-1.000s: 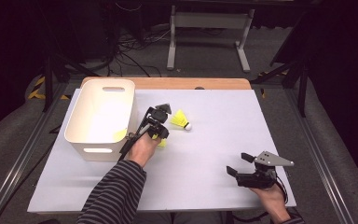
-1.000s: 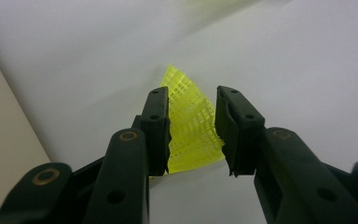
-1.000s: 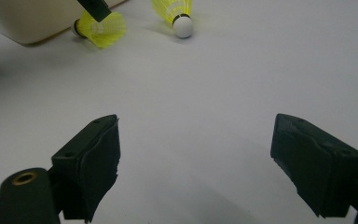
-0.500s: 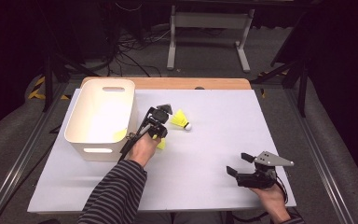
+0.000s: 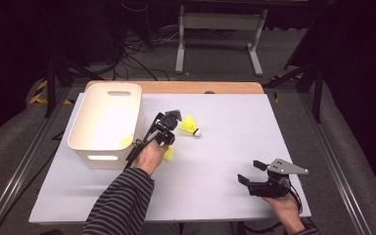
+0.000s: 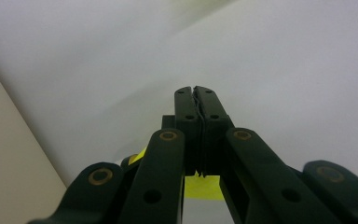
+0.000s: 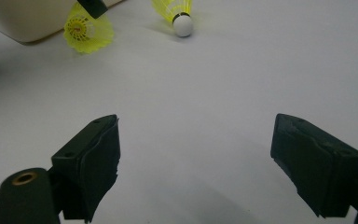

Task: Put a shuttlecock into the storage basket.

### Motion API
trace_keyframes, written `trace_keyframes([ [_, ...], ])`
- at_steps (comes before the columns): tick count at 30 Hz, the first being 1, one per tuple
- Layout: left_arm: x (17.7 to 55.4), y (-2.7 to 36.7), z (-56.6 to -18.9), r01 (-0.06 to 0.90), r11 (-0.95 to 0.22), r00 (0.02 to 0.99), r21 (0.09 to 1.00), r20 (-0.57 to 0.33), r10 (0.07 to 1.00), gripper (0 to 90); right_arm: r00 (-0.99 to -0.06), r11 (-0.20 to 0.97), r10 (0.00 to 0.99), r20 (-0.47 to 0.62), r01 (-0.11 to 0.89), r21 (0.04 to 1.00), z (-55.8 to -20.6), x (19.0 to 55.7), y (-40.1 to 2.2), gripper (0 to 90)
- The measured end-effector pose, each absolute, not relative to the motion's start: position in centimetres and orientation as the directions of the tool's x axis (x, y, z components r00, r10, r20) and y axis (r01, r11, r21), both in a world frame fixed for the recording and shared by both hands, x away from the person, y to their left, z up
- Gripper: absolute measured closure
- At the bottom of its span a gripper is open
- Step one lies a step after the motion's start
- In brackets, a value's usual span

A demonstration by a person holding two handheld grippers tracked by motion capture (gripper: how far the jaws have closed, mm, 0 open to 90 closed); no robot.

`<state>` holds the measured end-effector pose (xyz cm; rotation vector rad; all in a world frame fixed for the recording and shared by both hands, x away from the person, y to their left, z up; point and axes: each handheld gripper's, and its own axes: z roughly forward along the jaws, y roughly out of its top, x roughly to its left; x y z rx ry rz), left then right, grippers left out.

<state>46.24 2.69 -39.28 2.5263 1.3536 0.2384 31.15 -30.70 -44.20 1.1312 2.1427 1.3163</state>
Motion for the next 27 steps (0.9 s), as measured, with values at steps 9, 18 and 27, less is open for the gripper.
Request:
trace_keyframes([
  [9,46.0,2.7,-39.0,0.786,-0.537,0.56,0.307,0.016,0.829,89.6,-0.602,0.236,0.794,0.086,0.436,0.868,-44.2,31.2,-30.7,16.4],
  [18,45.7,2.7,-38.1,0.765,-0.546,0.581,0.341,0.002,0.814,89.9,-0.6,0.236,0.795,0.086,0.437,0.868,-44.2,31.2,-30.7,16.4],
  [27,45.3,2.5,-37.2,0.752,-0.558,0.601,0.352,-0.019,0.799,90.0,-0.601,0.236,0.795,0.086,0.436,0.868,-44.2,31.2,-30.7,16.4],
])
